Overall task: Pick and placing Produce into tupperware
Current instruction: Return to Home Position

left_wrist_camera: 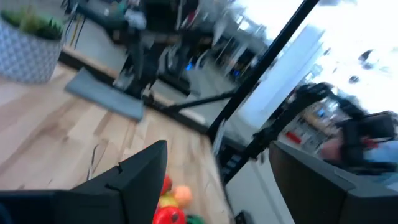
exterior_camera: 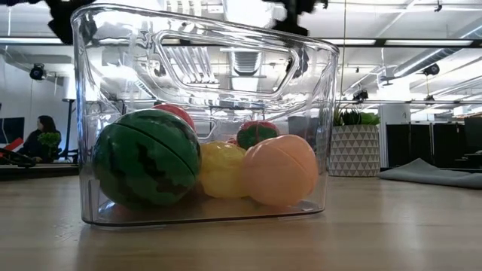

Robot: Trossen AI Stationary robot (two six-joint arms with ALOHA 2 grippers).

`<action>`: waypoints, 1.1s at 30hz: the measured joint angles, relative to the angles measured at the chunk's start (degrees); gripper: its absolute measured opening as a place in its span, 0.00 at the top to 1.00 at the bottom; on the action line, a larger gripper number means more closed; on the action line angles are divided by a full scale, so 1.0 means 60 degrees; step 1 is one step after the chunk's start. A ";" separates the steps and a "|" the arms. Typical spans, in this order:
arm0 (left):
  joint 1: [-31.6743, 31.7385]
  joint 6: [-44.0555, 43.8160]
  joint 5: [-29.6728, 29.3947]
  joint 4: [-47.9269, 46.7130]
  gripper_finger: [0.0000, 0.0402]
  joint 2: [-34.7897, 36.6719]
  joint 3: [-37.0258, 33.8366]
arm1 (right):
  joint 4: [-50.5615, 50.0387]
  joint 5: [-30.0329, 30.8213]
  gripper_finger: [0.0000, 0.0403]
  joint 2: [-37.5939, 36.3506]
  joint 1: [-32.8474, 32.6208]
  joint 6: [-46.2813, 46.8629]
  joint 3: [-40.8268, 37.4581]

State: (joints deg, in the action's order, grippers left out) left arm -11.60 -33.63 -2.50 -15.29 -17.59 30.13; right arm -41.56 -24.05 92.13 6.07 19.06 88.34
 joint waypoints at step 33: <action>0.0000 0.2197 -0.0894 0.0566 0.33 0.2660 -0.1815 | 0.7308 0.1680 0.27 -1.3578 0.0447 0.0999 -1.1627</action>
State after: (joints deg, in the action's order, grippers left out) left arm -11.60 -20.44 -7.87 -11.90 -1.63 19.24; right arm 2.29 -13.97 10.66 8.75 25.05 18.57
